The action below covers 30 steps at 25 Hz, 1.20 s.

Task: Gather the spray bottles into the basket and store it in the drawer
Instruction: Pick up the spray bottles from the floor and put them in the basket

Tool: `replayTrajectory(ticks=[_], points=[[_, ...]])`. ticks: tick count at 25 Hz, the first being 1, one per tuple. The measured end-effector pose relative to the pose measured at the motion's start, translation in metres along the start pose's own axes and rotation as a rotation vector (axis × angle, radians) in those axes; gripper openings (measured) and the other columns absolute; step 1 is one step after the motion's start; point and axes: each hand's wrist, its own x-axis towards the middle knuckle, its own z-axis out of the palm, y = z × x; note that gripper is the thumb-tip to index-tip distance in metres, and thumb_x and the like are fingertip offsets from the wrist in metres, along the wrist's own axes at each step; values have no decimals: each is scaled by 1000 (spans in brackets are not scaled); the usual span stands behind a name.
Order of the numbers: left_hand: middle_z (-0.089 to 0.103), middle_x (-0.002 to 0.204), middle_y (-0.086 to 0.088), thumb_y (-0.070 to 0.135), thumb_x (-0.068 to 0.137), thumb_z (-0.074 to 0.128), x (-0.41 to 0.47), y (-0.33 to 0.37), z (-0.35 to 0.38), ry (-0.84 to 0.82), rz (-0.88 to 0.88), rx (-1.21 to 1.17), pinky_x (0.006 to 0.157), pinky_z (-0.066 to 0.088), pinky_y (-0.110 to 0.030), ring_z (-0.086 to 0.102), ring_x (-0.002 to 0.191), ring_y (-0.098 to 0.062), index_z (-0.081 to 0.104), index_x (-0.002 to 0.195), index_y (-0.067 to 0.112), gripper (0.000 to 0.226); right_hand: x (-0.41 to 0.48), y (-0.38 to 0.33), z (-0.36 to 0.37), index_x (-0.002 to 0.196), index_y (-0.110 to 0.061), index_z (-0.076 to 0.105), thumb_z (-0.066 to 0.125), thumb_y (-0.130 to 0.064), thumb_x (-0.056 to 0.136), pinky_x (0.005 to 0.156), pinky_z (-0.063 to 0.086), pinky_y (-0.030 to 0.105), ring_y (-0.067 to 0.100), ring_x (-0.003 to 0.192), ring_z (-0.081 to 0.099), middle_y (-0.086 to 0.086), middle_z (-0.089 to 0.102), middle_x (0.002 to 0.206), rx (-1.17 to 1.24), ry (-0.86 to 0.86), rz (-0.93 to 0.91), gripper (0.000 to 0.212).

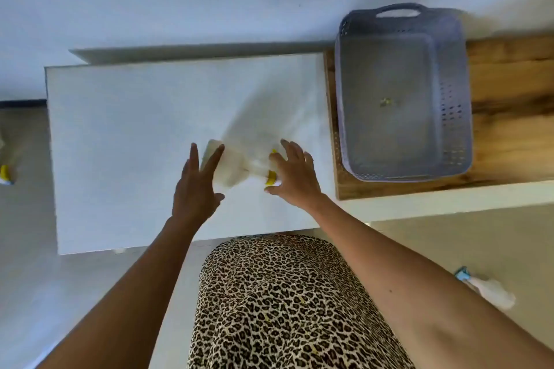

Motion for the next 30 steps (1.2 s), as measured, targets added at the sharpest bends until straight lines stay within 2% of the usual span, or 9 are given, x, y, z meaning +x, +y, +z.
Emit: replayTrajectory(ticks=[7, 10, 13, 15, 18, 21, 23, 26, 30], points=[[37, 139, -13, 9, 52, 85, 14, 0, 29, 105, -143, -391, 90, 41, -39, 44, 121, -32, 26, 138, 26, 105, 7, 10, 17, 105, -13, 60, 64, -18, 76, 110, 19, 43, 25, 127, 41, 6, 48, 135, -23, 162, -61, 29], [40, 134, -14, 13, 51, 86, 9, 7, 22, 143, -175, -454, 93, 40, -38, 42, 121, -31, 27, 138, 27, 105, 0, 8, -2, 100, -12, 62, 66, -14, 75, 107, 31, 48, 27, 134, 32, 10, 43, 140, 81, 221, -75, 26], [43, 130, -11, 22, 51, 88, 6, 24, 2, 142, -175, -530, 96, 43, -40, 46, 116, -27, 29, 135, 34, 103, -17, 3, -38, 100, -12, 62, 69, -9, 75, 102, 36, 26, 28, 144, 13, 10, 24, 153, 206, 354, -120, 26], [47, 126, -3, 26, 52, 87, 4, 41, -14, 93, -141, -601, 90, 46, -37, 47, 112, -23, 31, 132, 38, 99, -33, -1, -65, 115, -16, 58, 70, -9, 76, 102, 24, 6, 27, 145, 3, 6, 13, 155, 229, 492, -152, 41], [49, 119, 7, 26, 52, 88, 0, 69, -37, -61, -92, -758, 81, 45, -28, 49, 108, -18, 34, 128, 42, 94, -62, -4, -109, 142, -24, 26, 73, -8, 74, 97, 40, 13, 18, 146, 0, -7, -3, 155, 381, 598, -150, 84], [48, 123, 7, 29, 49, 86, -6, 102, -51, -256, -38, -863, 83, 49, -28, 52, 108, -14, 36, 128, 42, 95, -90, 3, -148, 143, -27, 5, 75, 8, 67, 96, 41, 9, -6, 131, 33, -30, 25, 143, 969, 536, -26, 109], [46, 129, 1, 24, 52, 85, -8, 131, -58, -421, 19, -934, 87, 53, -33, 54, 112, -20, 39, 128, 42, 90, -110, 14, -169, 142, -20, 17, 69, 19, 67, 92, 48, 17, 3, 119, 49, -11, 46, 132, 1267, 413, 38, 99], [44, 134, -1, 19, 62, 83, -7, 174, -56, -651, 125, -909, 94, 52, -36, 52, 117, -23, 39, 127, 45, 83, -129, 28, -178, 118, -20, 54, 70, 7, 73, 95, 50, 29, 11, 111, 59, 2, 62, 114, 1181, 370, 86, 55], [39, 142, 3, 28, 73, 74, 1, 218, -33, -479, 341, -593, 96, 44, -22, 45, 118, -11, 34, 131, 38, 71, -132, 51, -163, 108, -17, 63, 76, -9, 73, 88, 53, 23, 9, 102, 63, 3, 68, 105, 1081, 642, 264, 38]])
